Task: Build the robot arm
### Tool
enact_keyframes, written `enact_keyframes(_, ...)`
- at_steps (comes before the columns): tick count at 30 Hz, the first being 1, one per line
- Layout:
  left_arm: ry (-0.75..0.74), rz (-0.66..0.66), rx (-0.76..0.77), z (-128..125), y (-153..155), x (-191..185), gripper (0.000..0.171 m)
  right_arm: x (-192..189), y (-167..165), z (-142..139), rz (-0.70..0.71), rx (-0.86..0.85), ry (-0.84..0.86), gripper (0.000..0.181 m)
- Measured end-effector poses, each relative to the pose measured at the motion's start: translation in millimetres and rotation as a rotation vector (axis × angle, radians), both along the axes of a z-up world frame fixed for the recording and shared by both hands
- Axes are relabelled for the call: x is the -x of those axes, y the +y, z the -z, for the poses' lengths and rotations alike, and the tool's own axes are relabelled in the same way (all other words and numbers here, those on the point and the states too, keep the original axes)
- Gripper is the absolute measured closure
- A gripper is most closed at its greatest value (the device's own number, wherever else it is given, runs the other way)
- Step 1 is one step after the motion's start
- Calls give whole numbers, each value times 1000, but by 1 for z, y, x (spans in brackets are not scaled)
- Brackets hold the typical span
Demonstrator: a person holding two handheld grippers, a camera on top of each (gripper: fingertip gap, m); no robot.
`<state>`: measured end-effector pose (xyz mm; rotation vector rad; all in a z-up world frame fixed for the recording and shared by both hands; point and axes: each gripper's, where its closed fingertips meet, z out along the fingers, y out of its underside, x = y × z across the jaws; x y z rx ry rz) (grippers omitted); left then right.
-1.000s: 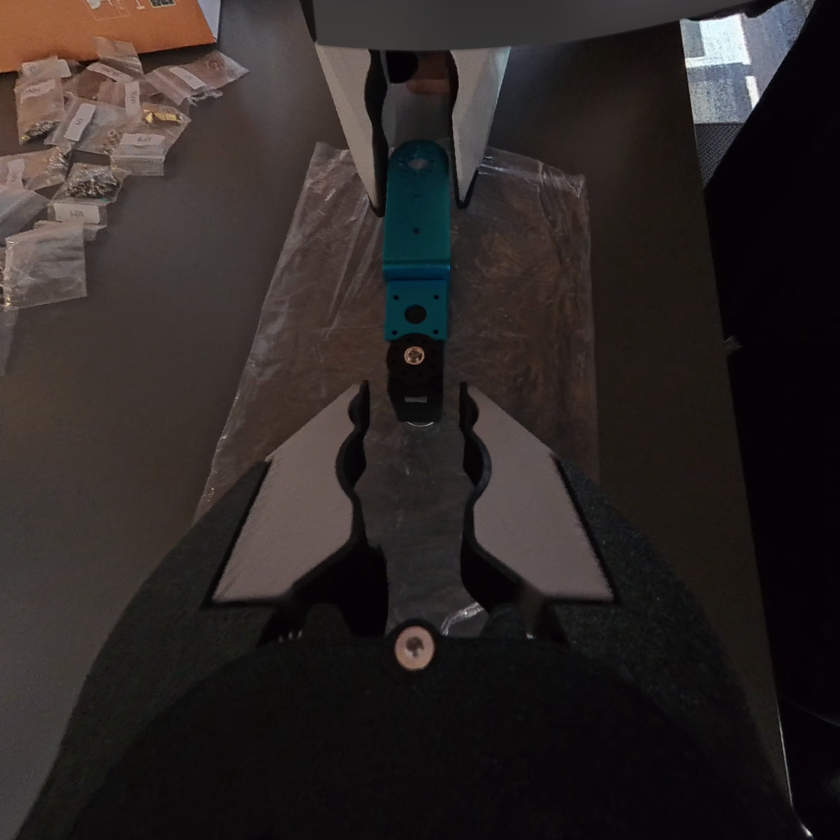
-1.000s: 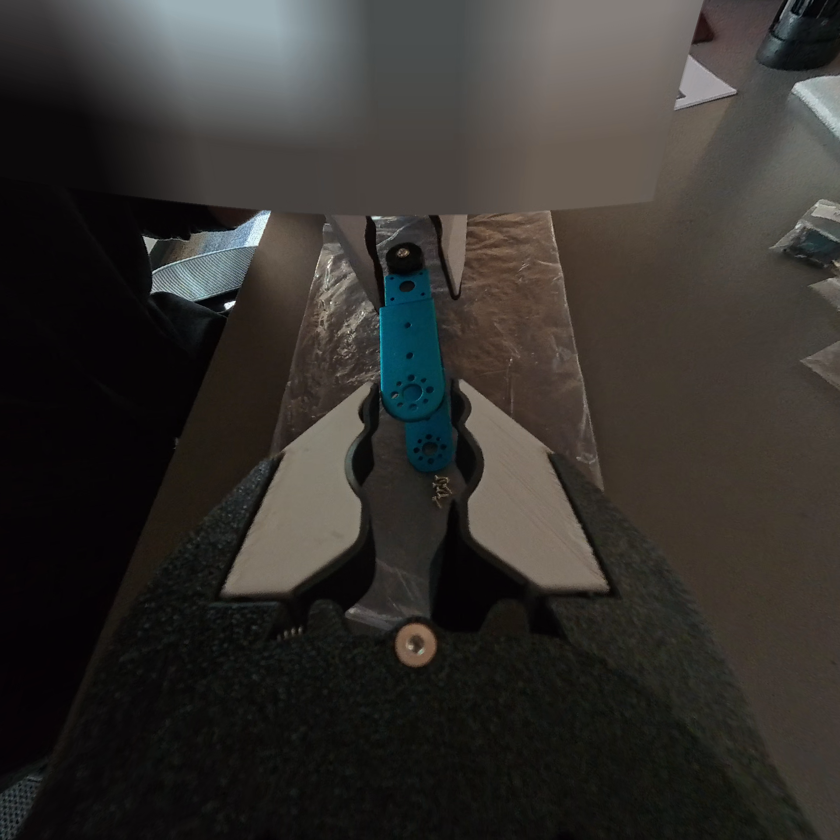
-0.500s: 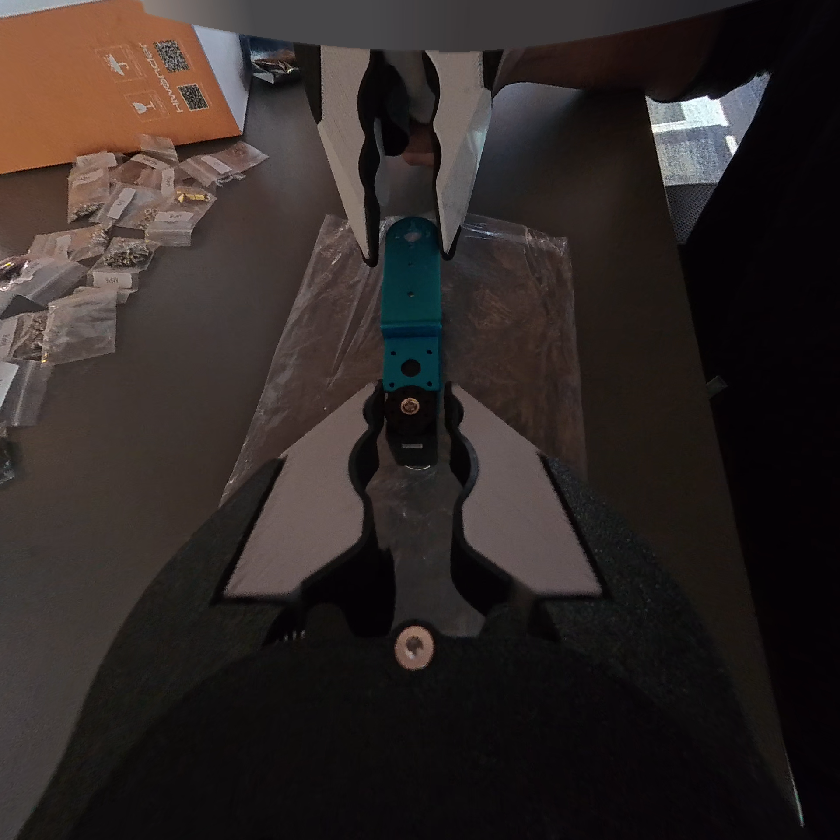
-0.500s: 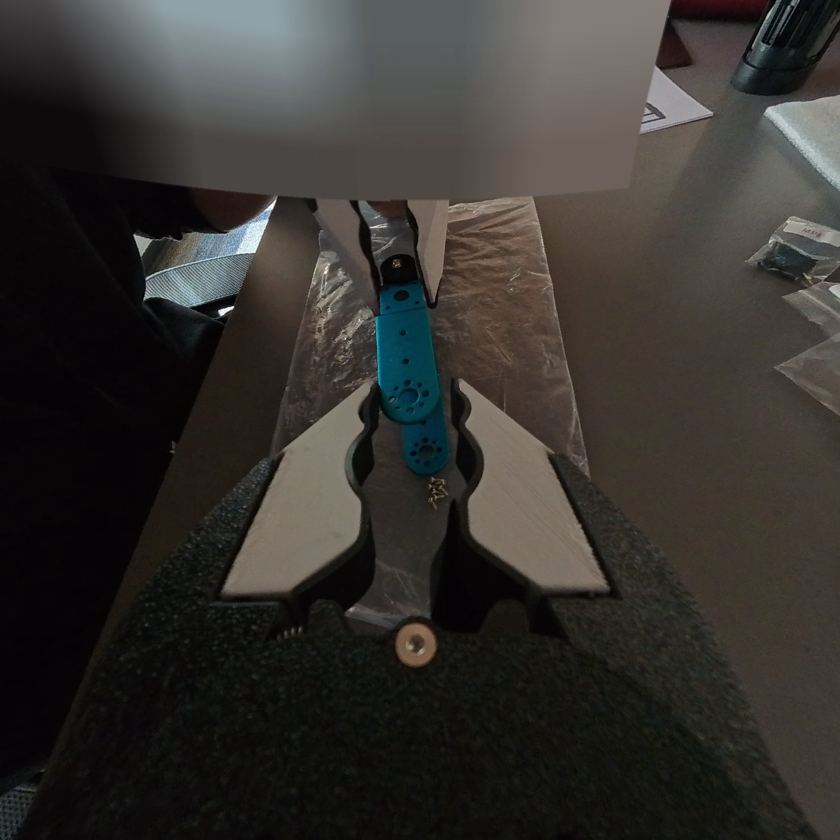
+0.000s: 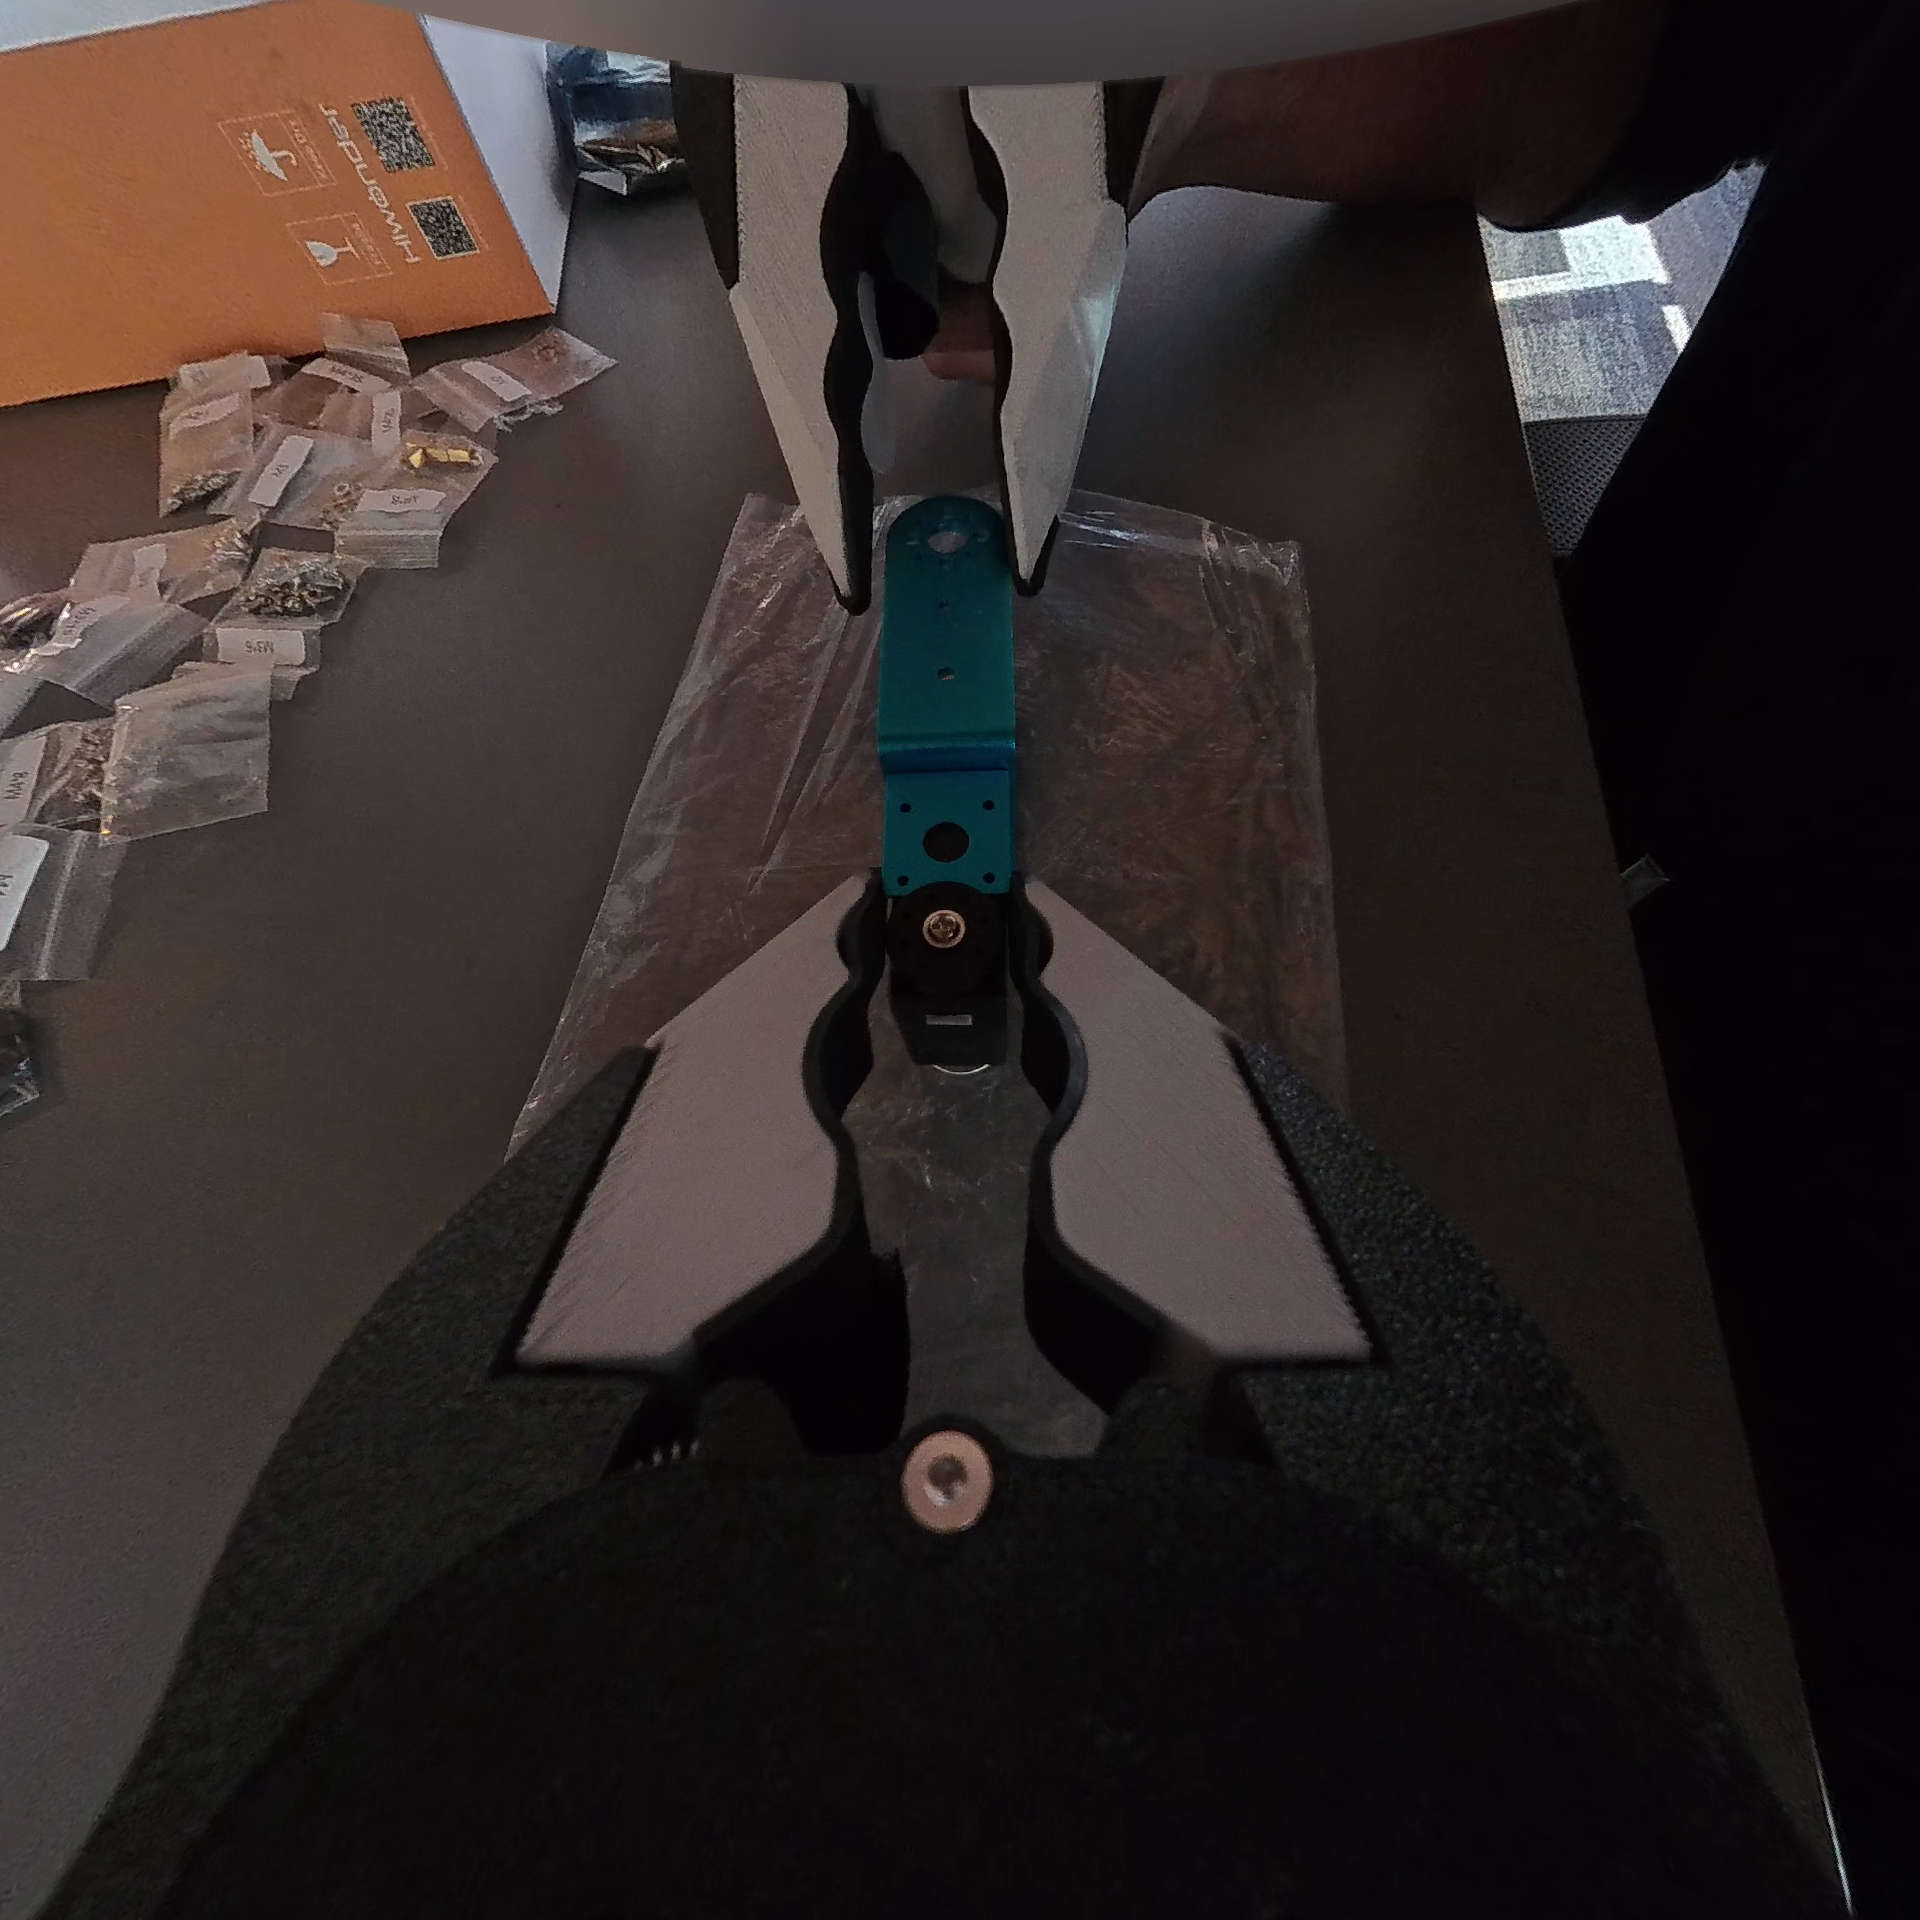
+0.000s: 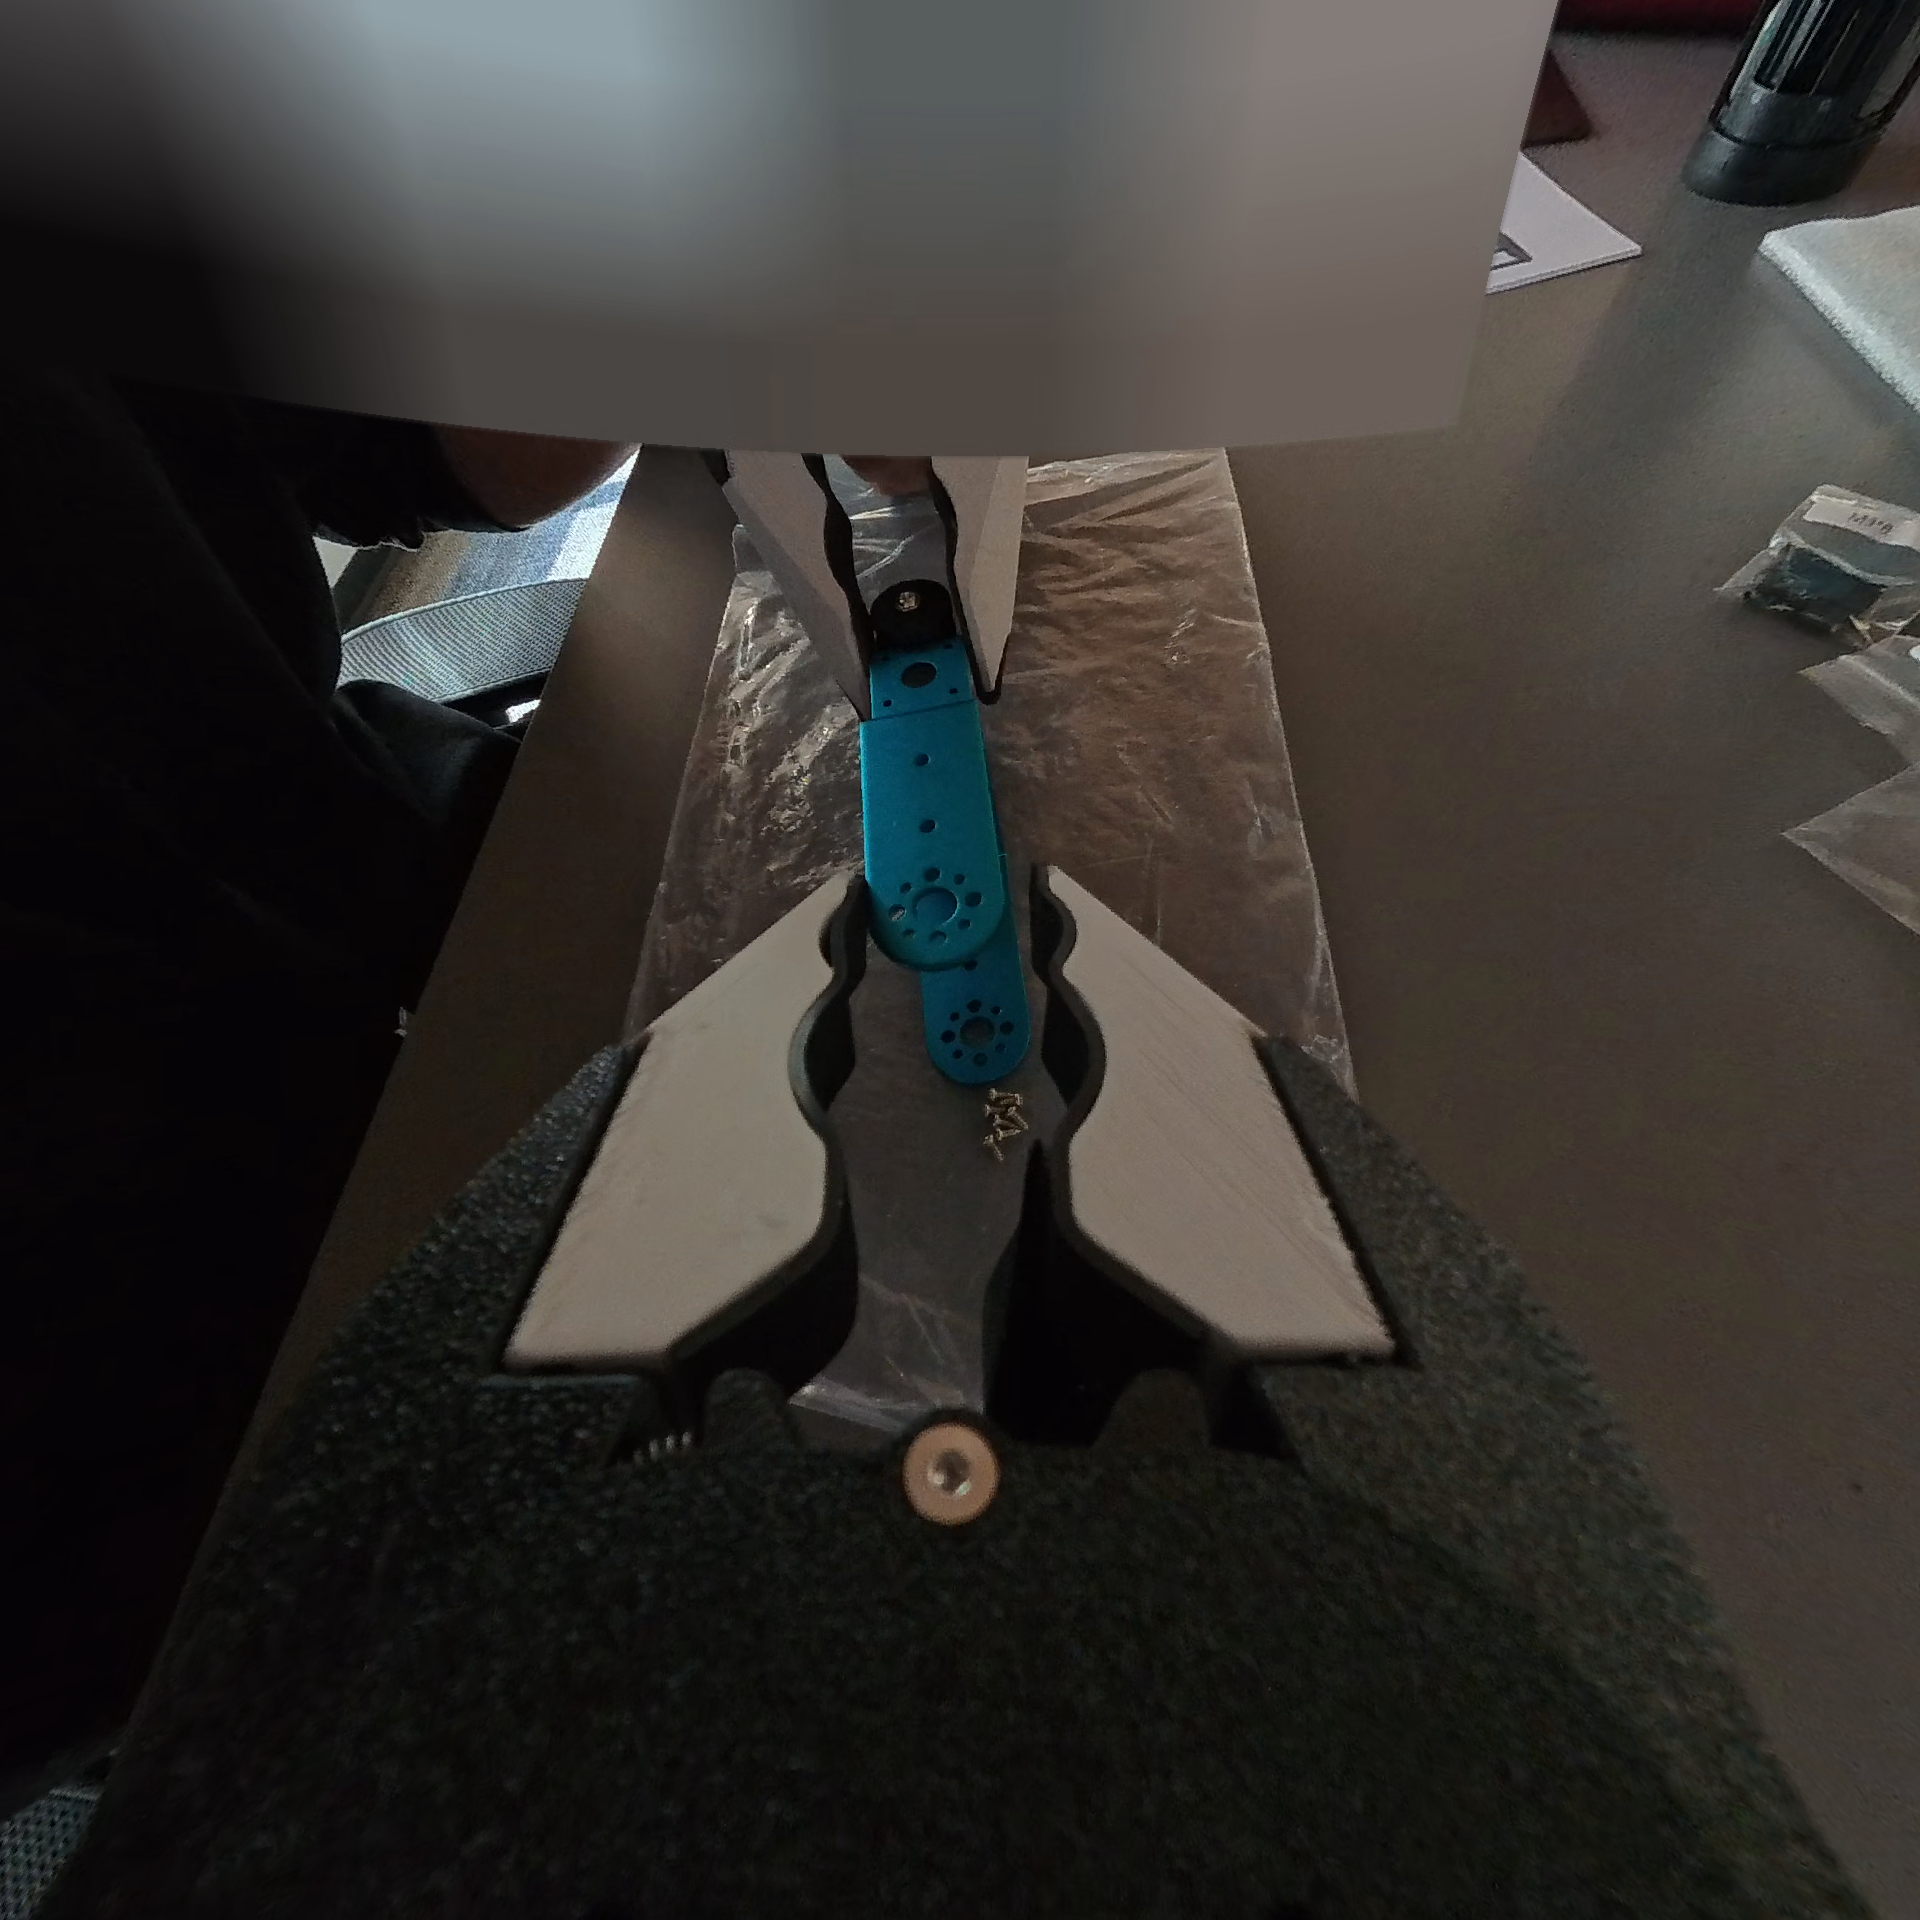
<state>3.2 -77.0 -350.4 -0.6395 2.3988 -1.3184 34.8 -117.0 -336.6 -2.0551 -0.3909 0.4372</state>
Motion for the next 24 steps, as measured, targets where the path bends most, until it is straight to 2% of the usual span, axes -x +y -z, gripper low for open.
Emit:
enact_keyframes(6, 17, -5, 14, 0, 0, 0, 149, 2, 1, -1, -9, -12, -8, 154)
enact_keyframes(9, 26, -1, 17, 0, 1, 2, 144, -1, -2, -7, -17, -23, 15, 153)
enact_keyframes(14, 8, -8, 12, -4, 8, 9, 136, -19, -25, -19, -28, -26, 24, 152)
enact_keyframes(16, -1, -14, 30, -8, 11, 11, 136, -26, -34, -3, -22, 68, -22, 152)
enact_keyframes(19, -10, -24, 57, -16, 13, 13, 136, -20, -41, 26, -62, 185, -100, 163)
enact_keyframes(24, -39, -57, 120, -31, 14, 14, 136, -15, -34, 49, -53, 237, -219, 166)
